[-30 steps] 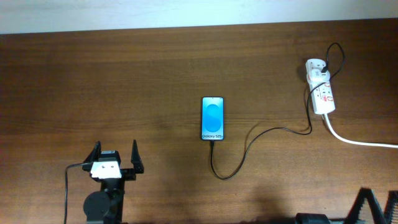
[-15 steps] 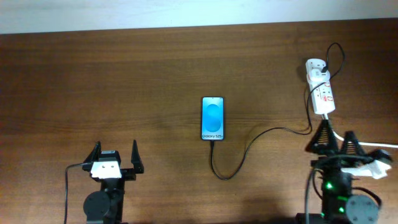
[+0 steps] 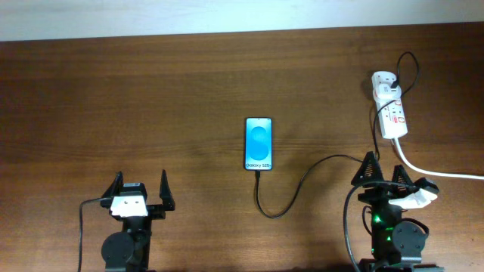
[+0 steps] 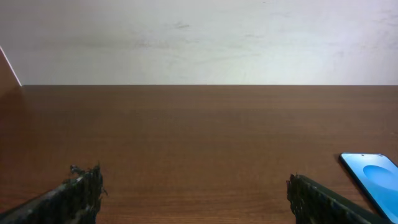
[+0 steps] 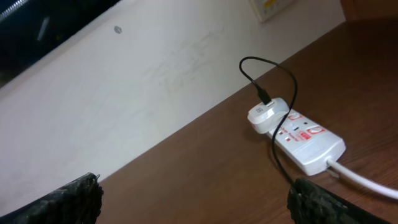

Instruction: Plug charger to phone and switch on socket

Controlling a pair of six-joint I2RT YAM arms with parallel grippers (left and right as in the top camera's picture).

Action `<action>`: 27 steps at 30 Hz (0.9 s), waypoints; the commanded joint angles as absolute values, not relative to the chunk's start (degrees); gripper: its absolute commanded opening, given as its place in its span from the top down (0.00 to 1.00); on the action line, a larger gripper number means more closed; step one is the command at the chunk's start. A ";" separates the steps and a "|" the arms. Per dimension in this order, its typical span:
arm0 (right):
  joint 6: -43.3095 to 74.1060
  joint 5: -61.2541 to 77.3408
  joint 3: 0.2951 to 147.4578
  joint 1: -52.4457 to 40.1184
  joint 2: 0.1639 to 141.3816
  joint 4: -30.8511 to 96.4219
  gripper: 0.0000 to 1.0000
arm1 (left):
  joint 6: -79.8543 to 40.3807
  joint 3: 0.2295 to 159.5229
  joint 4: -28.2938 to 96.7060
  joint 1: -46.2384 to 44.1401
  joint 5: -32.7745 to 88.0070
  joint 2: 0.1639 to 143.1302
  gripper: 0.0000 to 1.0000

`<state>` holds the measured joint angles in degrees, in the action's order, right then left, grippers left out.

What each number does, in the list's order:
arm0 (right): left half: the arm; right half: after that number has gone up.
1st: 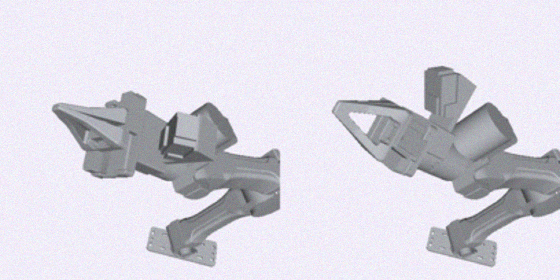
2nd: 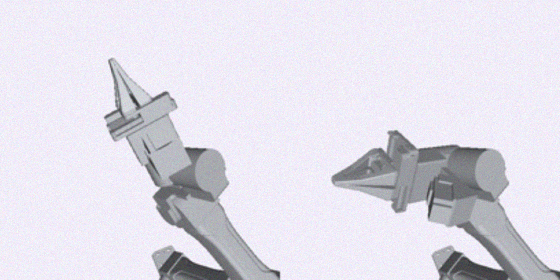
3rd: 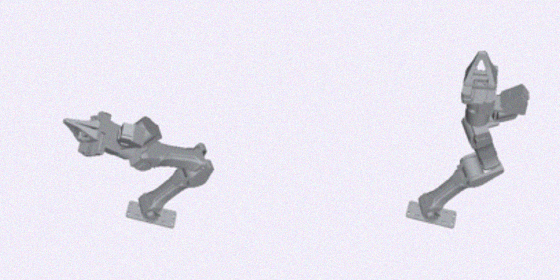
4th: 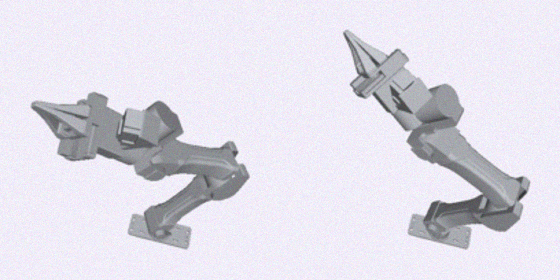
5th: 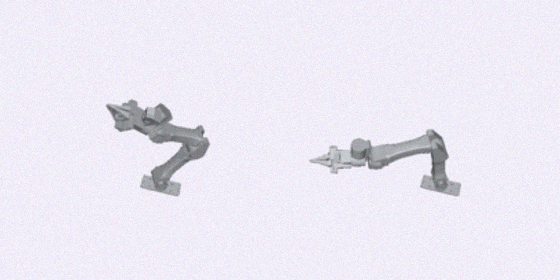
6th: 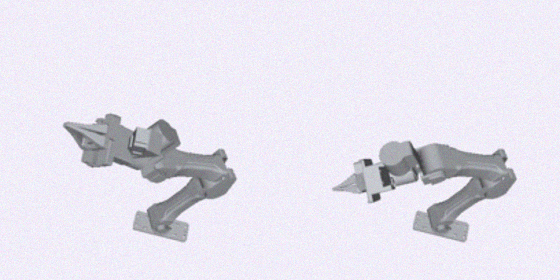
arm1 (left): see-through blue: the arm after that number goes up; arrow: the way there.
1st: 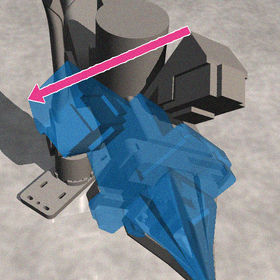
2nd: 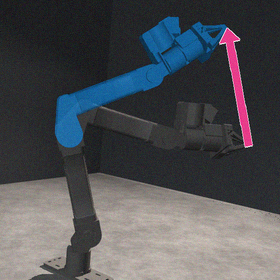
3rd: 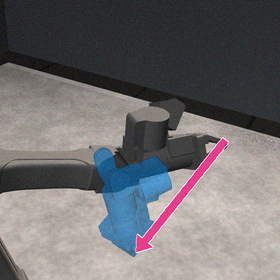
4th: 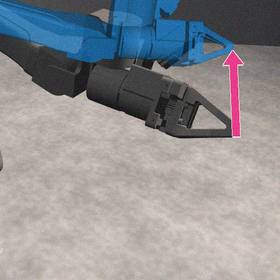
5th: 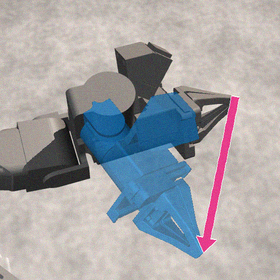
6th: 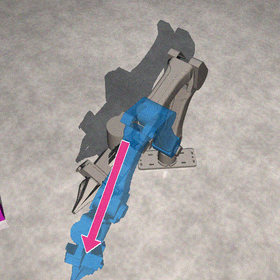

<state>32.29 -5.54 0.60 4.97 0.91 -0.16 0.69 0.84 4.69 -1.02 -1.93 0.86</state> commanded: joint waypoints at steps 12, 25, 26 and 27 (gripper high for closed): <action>13.72 -1.85 0.32 4.56 0.25 4.43 0.01 | 1.78 0.51 4.64 -1.23 -2.35 0.69 0.01; -1.28 1.74 0.32 4.51 0.25 4.34 0.01 | 1.78 0.51 4.64 -1.23 -2.33 0.69 0.01; -1.23 1.76 0.32 4.51 0.25 4.34 0.01 | 1.80 0.51 4.62 -1.23 -2.35 0.69 0.01; -0.91 1.78 0.32 4.49 0.25 4.34 0.01 | 1.80 0.51 4.62 -1.23 -2.35 0.69 0.01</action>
<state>-0.47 0.80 0.60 4.97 0.84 4.08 0.69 0.84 4.69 -1.02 -1.93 0.86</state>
